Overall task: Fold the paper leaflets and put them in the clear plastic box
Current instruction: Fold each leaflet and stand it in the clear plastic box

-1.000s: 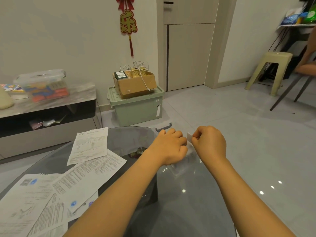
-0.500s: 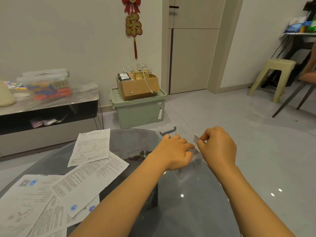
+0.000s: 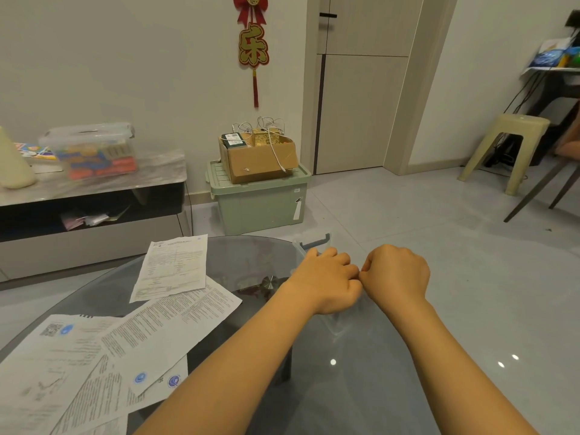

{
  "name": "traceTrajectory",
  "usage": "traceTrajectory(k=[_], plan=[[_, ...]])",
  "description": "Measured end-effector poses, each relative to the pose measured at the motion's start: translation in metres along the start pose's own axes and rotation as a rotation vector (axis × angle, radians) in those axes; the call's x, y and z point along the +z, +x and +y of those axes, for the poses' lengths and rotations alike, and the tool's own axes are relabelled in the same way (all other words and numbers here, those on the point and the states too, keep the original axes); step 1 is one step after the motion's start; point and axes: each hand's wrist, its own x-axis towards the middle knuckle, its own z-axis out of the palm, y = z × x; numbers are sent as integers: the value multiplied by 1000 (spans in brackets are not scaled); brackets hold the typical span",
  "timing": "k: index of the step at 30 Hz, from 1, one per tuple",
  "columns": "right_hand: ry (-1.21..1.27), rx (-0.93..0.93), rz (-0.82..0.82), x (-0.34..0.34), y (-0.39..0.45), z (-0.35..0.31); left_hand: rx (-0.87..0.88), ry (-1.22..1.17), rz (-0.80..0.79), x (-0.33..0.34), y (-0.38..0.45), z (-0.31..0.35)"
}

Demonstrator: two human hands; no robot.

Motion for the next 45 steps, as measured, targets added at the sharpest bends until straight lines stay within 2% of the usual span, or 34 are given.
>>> traceTrajectory(k=[3,6,10,15,21,26,31,39,45], plan=[[-99,7,-85,-2,6,-3,-2,-41,45,3,1,-2],[-85,-12,-146,-6,9,-1,3,-71,53,4,1,-3],[101,-16,-205,-6,9,6,15,3,-6,0,0,-2],[477,28,-59,0,3,21,-24,17,-49,-3,3,-1],[620,-43,52,0,-7,23,-12,-55,45,-2,-6,-2],[677,-125,99,-2,-15,17,-52,-119,200,-11,-34,-2],[692,-289,85,-10,-42,-3,-196,-165,272,-18,-96,-3],[611,-559,-78,-11,-99,-49,-471,-199,250,-4,-213,-10],[507,-691,-189,-2,-125,-82,-705,-242,191,19,-265,-26]])
